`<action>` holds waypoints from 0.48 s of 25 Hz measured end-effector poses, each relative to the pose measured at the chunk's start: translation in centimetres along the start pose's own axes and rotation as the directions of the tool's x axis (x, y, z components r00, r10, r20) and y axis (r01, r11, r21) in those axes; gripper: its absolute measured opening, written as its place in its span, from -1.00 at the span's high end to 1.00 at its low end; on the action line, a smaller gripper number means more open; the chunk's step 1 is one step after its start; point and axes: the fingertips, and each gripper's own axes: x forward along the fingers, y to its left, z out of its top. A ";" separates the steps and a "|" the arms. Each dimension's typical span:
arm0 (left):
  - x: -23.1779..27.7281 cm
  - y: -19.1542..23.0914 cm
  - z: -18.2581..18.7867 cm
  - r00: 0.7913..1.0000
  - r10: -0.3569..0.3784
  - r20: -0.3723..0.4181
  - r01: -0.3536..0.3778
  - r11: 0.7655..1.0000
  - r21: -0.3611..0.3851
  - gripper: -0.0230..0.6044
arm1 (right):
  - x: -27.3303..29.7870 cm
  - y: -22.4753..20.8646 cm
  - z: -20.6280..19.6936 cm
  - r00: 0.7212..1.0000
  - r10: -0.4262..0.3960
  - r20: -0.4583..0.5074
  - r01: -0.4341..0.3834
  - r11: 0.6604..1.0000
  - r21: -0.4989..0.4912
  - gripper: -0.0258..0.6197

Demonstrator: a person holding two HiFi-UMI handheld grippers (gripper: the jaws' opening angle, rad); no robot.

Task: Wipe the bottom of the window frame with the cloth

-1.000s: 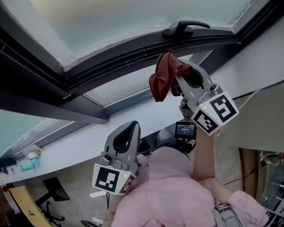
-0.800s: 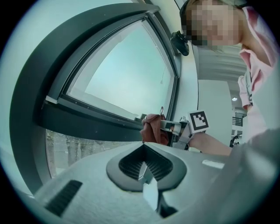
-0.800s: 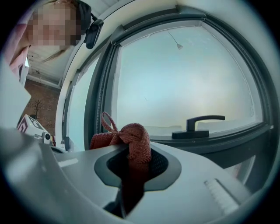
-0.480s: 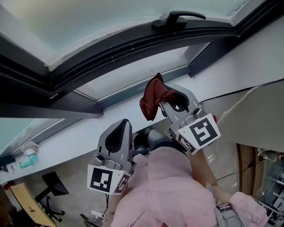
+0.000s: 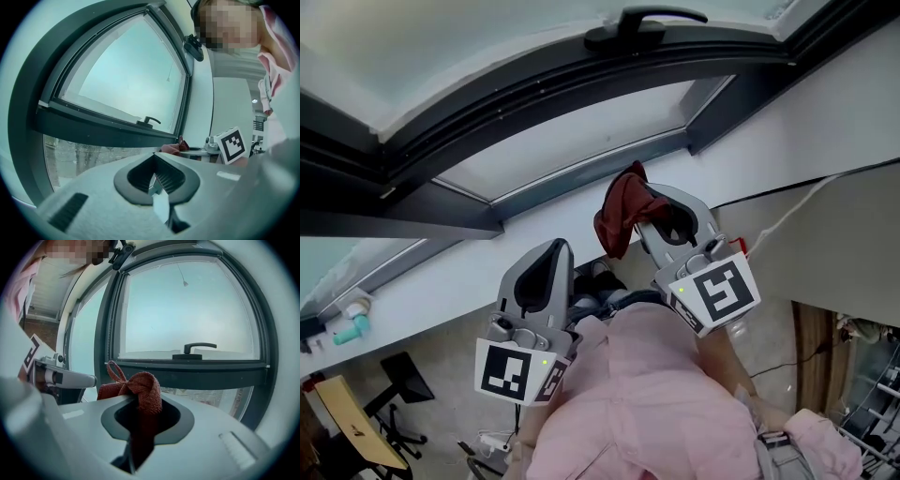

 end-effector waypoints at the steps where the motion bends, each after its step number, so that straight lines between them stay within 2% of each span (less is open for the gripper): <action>1: 0.0 -0.4 -0.1 1.000 0.002 -0.002 -0.002 1.000 0.006 0.94 | -0.4 -0.3 -0.1 1.000 -0.004 -0.001 0.004 1.000 0.004 0.73; 6: -0.3 -1.7 -0.4 1.000 0.014 0.003 -0.014 0.999 0.033 0.94 | -2.3 -1.6 -0.5 1.000 -0.030 0.004 0.030 0.999 -0.010 0.73; 12: -0.4 -3.8 -0.8 1.000 -0.006 0.009 0.005 0.998 0.061 0.94 | -5.0 -3.7 -0.2 0.997 -0.073 0.039 0.072 0.997 0.011 0.73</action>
